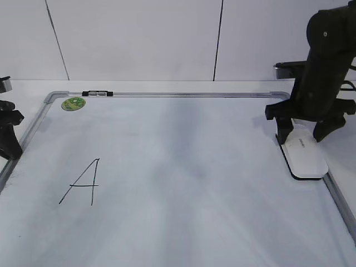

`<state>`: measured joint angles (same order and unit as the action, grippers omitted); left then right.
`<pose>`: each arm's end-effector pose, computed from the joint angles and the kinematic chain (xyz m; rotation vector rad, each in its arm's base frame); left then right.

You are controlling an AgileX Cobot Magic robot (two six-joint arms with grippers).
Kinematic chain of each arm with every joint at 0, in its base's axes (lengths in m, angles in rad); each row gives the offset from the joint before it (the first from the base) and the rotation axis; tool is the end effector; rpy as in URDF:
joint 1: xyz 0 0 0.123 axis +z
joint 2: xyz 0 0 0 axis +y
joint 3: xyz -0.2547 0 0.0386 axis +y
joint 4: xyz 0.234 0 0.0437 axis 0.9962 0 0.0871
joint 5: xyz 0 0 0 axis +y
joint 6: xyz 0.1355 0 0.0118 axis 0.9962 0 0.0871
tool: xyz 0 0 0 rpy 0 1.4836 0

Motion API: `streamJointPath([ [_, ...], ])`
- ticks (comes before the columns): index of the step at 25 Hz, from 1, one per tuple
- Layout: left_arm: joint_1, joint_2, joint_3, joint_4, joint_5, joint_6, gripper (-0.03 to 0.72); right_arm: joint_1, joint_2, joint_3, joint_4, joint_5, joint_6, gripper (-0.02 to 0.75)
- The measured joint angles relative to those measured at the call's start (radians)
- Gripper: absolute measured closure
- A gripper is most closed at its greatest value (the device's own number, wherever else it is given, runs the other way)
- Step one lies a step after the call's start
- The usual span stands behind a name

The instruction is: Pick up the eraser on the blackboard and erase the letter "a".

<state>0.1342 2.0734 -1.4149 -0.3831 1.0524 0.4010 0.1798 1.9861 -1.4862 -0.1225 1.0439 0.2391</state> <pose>0.3683 0.0052 0.0904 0.1017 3.0619 -0.5090 0.3766 0.0539 0.1323 0.0056 3.0048 -0.1252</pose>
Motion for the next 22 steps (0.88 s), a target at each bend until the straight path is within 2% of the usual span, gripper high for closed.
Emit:
streamJointPath([
  [6, 0.000, 0.000, 0.000, 0.000, 0.000, 0.000, 0.599, 0.000, 0.000, -0.116, 0.003, 0.121, -0.024, 0.132],
  [11, 0.000, 0.000, -0.001, 0.002, -0.002, 0.000, 0.588, 0.000, -0.012, -0.140, 0.020, 0.168, -0.062, 0.132],
  [14, 0.000, 0.000, -0.018, 0.006, -0.004, 0.003, 0.527, 0.000, -0.035, -0.140, 0.050, 0.172, -0.086, 0.132],
  [18, 0.000, 0.000, -0.068, 0.013, 0.013, 0.004, 0.382, 0.000, -0.066, -0.142, 0.068, 0.174, -0.101, 0.132],
  [22, 0.000, 0.000, -0.155, 0.033, 0.106, 0.004, 0.334, 0.000, -0.092, -0.142, 0.084, 0.175, -0.115, 0.132],
])
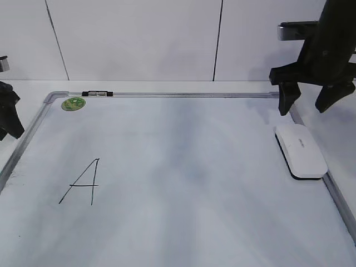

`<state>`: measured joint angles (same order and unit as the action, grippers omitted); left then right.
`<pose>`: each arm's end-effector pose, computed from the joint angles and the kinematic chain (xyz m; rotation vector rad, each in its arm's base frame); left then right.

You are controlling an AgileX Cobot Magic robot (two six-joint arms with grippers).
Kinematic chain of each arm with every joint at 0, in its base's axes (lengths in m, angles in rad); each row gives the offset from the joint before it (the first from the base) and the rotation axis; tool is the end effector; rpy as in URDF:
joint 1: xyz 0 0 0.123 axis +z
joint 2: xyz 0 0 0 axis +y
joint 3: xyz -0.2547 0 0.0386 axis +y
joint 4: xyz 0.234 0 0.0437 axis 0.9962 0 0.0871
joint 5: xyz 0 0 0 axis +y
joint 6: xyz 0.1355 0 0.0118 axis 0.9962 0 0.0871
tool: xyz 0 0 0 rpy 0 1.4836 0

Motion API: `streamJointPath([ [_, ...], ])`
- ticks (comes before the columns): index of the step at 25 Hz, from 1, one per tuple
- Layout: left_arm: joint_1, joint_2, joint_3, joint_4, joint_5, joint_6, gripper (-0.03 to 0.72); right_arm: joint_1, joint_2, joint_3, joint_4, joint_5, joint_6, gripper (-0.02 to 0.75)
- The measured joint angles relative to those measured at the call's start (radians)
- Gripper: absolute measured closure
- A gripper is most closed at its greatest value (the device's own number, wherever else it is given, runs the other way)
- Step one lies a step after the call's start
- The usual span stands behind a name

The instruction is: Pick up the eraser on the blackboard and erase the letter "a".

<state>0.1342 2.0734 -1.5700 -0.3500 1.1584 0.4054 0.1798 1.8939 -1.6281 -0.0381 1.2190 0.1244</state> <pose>0.3873 0.0092 0.1239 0.1950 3.0173 -0.4720 0.3729 0.0628 0.1991 -0.0970 2.9632 -0.0151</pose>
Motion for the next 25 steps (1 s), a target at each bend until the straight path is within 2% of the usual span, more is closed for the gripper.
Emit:
streamJointPath([
  [5, 0.000, -0.034, -0.097, 0.017, 0.044, -0.046, 0.328, 0.000, -0.069, 0.018, 0.038, 0.002, -0.025, 0.132],
  [10, 0.000, -0.178, -0.103, 0.021, 0.057, -0.075, 0.327, 0.000, -0.168, 0.089, 0.038, 0.004, -0.062, 0.132],
  [14, 0.000, -0.307, -0.099, 0.021, 0.065, -0.084, 0.327, 0.000, -0.285, 0.208, 0.038, 0.006, -0.066, 0.132],
  [20, 0.000, -0.550, 0.030, 0.006, 0.077, -0.095, 0.327, 0.000, -0.503, 0.415, 0.038, 0.008, -0.068, 0.132],
  [25, 0.000, -0.771, 0.221, -0.005, 0.079, -0.098, 0.327, 0.000, -0.722, 0.557, 0.038, 0.012, -0.068, 0.135],
])
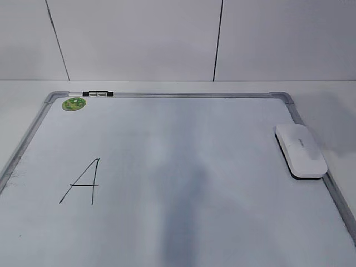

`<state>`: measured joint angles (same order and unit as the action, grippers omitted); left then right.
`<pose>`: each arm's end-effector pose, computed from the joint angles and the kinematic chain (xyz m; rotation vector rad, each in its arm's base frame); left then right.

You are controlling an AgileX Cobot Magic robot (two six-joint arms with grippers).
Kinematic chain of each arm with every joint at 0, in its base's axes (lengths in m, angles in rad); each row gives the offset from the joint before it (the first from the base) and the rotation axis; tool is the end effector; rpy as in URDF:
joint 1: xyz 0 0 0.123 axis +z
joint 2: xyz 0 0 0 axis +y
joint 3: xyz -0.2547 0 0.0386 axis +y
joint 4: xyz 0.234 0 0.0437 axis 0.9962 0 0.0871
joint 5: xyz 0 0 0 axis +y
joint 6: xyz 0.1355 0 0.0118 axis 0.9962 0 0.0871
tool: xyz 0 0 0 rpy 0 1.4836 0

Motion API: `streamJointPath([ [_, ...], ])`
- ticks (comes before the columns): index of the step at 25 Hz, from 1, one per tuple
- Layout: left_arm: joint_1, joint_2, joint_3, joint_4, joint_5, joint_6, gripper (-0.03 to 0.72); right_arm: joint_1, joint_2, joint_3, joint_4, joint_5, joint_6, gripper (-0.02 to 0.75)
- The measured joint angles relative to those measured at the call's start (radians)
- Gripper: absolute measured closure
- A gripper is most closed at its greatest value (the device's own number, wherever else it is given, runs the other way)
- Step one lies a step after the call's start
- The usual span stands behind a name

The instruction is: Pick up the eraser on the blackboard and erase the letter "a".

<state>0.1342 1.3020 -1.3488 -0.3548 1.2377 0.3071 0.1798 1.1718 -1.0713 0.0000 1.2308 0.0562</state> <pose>0.2650 -0.0093 0.3199 0.1766 2.5873 -0.3289 0.2139 0.0389 0.2639 -0.1740 2.8113 0.0547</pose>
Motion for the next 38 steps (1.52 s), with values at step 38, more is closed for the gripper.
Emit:
streamJointPath([
  [38, -0.058, -0.846, 0.841, 0.045, -0.130, -0.015, 0.355, 0.000, -0.842, 0.572, -0.113, -0.093, -0.004, 0.145],
])
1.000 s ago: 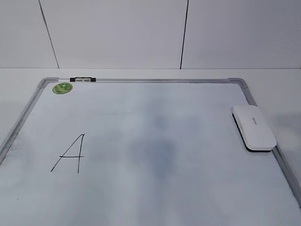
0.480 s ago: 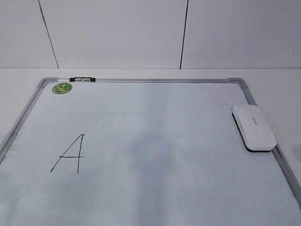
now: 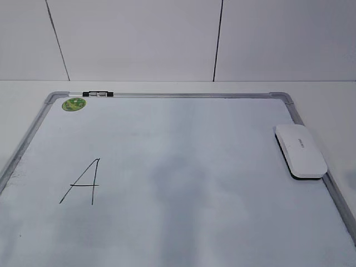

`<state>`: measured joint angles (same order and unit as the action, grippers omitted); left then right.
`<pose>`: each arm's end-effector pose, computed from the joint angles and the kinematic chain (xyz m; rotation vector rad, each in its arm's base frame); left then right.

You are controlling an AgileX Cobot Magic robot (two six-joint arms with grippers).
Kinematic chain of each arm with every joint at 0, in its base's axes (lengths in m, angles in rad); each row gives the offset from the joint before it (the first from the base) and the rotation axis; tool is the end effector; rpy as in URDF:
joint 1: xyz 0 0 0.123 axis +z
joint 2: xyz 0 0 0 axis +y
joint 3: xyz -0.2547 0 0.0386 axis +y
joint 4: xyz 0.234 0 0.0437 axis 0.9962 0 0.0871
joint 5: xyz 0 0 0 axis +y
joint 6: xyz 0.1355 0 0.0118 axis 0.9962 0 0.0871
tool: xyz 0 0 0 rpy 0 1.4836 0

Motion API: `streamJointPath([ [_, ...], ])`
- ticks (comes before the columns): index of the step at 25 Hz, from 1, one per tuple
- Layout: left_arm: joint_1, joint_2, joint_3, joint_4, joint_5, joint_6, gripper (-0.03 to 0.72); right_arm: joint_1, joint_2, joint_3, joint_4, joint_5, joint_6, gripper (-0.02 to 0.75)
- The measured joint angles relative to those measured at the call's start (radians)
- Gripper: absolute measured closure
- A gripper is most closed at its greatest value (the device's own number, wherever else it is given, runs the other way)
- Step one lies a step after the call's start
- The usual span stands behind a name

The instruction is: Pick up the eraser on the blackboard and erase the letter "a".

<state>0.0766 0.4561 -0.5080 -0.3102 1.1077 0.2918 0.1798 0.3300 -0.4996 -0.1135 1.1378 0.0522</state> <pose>0.0985 -0.0297 0.2193 0.2016 2.4776 -0.2534 0.0823 0.0008 0.2204 -0.1687 2.4376 -0.0443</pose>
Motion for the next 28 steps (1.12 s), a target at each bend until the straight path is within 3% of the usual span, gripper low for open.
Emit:
streamJointPath([
  [8, -0.002, 0.000, 0.000, 0.000, 0.000, 0.000, 0.360, 0.000, 0.000, 0.000, 0.000, 0.000, 0.000, 0.145],
  [14, -0.067, -0.011, 0.000, 0.002, -0.002, -0.002, 0.367, 0.000, 0.000, 0.000, -0.001, 0.000, 0.000, 0.145],
  [24, -0.065, -0.095, 0.000, 0.004, -0.002, -0.002, 0.369, -0.008, -0.055, 0.000, -0.001, 0.000, 0.000, 0.145],
  [28, -0.055, -0.191, 0.000, 0.004, 0.000, -0.002, 0.374, -0.066, -0.122, 0.000, -0.001, 0.000, 0.000, 0.145],
])
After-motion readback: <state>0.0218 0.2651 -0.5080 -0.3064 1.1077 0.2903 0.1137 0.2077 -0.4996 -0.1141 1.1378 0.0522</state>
